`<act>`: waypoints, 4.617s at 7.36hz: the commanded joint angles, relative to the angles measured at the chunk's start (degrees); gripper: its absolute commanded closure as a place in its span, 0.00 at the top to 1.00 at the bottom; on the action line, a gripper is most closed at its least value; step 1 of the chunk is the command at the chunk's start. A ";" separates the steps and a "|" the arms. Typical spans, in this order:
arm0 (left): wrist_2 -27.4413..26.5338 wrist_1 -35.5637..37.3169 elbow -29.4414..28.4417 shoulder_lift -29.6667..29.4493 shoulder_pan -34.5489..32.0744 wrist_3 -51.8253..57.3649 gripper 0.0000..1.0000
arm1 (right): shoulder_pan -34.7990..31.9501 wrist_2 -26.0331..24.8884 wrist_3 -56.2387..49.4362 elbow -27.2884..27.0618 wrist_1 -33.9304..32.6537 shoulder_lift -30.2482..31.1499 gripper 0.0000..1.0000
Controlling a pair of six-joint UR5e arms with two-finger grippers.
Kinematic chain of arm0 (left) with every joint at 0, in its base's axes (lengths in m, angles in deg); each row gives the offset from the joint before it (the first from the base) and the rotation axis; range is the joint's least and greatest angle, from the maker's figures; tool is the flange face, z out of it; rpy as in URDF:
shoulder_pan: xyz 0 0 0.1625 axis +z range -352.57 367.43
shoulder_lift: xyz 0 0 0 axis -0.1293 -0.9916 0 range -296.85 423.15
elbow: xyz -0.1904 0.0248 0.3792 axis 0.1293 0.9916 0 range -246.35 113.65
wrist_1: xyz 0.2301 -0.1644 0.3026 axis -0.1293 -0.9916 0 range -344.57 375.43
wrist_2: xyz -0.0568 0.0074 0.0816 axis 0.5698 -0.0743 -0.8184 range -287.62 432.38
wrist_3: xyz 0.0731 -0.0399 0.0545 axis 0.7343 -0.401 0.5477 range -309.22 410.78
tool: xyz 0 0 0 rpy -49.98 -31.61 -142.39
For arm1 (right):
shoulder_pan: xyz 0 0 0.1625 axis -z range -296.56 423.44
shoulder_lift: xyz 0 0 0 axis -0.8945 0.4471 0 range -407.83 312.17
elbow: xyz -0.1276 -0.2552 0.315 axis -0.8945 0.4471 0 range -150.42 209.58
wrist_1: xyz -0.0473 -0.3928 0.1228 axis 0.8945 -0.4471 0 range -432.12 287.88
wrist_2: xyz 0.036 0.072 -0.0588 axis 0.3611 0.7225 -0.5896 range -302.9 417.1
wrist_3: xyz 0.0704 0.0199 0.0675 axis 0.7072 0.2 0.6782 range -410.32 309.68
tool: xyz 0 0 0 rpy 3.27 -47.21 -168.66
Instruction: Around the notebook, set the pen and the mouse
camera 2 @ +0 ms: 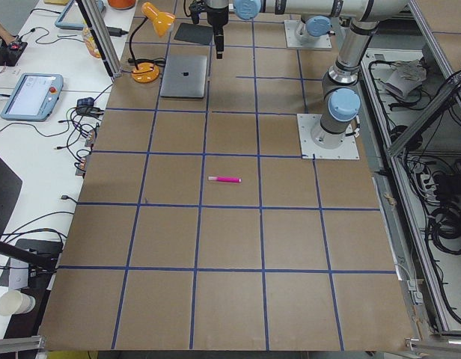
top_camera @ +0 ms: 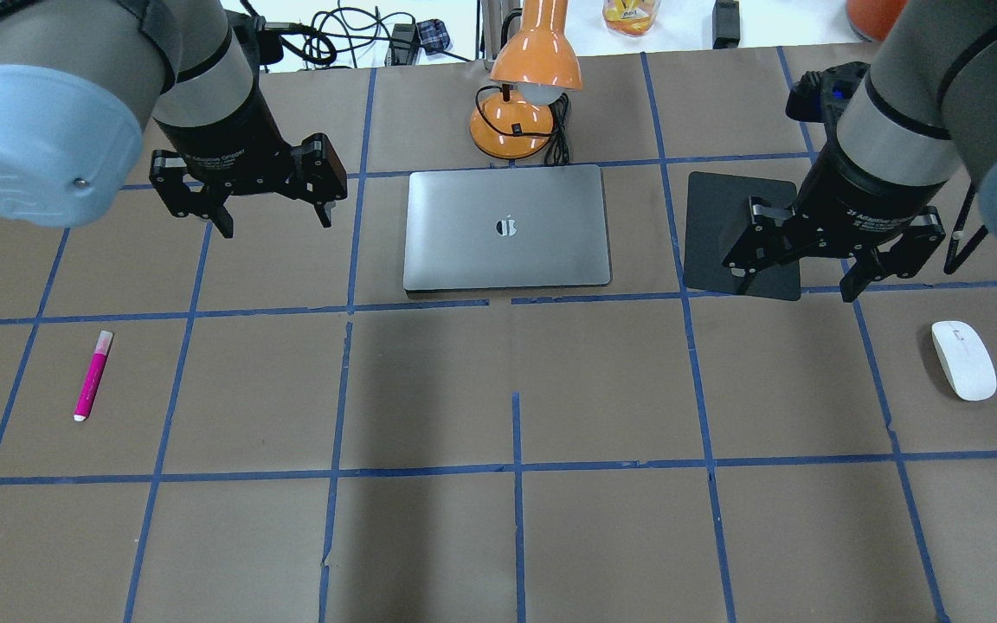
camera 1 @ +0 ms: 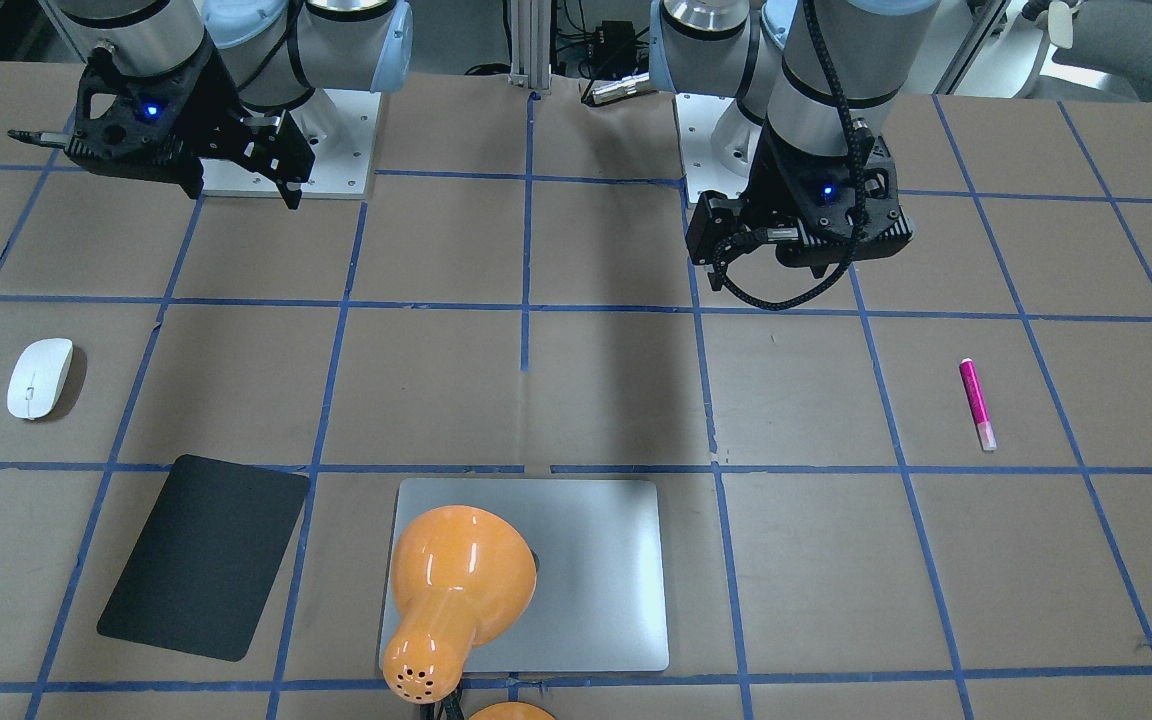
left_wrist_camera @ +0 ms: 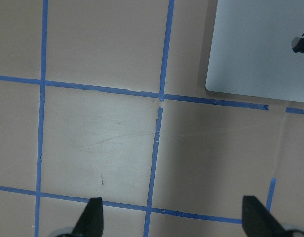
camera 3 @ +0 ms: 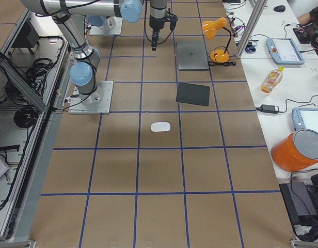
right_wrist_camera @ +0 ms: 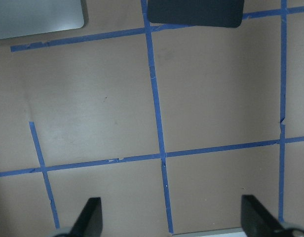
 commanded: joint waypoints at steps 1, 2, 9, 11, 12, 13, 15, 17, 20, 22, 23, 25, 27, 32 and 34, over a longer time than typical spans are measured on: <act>-0.05 0.00 -0.06 0.20 -0.04 0.28 1.00 | 0.00 -0.09 -0.16 -0.18 -0.46 0.00 1.00; -0.05 0.00 -0.06 0.21 -0.04 0.28 1.00 | 0.00 -0.18 -0.34 -0.09 -0.46 0.00 1.00; -0.66 0.80 1.43 0.99 4.34 7.78 1.00 | 12.36 0.00 -4.34 -0.09 -2.47 -3.43 1.00; -0.93 -0.26 1.95 1.35 13.80 19.11 1.00 | 16.85 -4.19 -11.65 -0.18 -9.75 -8.58 1.00; -1.02 0.26 3.35 1.26 19.42 27.18 1.00 | 19.49 -4.22 -13.15 -0.18 -11.34 -11.84 1.00; -1.02 0.61 4.84 0.39 24.35 31.00 1.00 | 21.69 -4.39 -17.43 -0.18 -15.36 -14.39 1.00; -0.58 8.21 10.70 -0.32 32.09 44.85 1.00 | 24.77 -4.92 -23.97 -0.18 -19.44 -18.01 1.00; -0.14 26.98 22.64 -1.19 39.92 56.38 1.00 | 28.63 -6.50 -29.64 -1.75 -23.28 -20.47 1.00; 5.91 43.64 33.14 -7.41 49.16 65.74 1.00 | 32.52 -5.98 -36.71 -7.55 -34.89 -23.72 1.00; 5.92 45.70 32.46 -12.08 49.88 65.93 0.91 | 32.61 -5.80 -41.37 -10.27 -40.51 -25.91 1.00; 5.92 48.32 32.54 -13.67 49.88 65.32 0.81 | 33.91 -5.89 -41.64 -11.59 -43.58 -27.06 1.00; 5.92 50.00 32.46 -15.87 49.71 63.31 0.30 | 35.33 -5.71 -41.39 -13.01 -43.79 -28.21 1.00; 5.84 50.10 32.46 -16.23 49.54 62.95 0.00 | 35.33 -5.80 -41.56 -13.36 -43.18 -28.74 1.00; 6.10 46.43 32.45 -12.47 47.35 49.90 0.00 | 35.42 -6.59 -41.91 -14.07 -43.09 -29.71 1.00; 5.49 40.56 32.54 -7.91 39.82 34.90 0.00 | 35.51 -6.68 -41.91 -14.07 -43.00 -29.80 0.97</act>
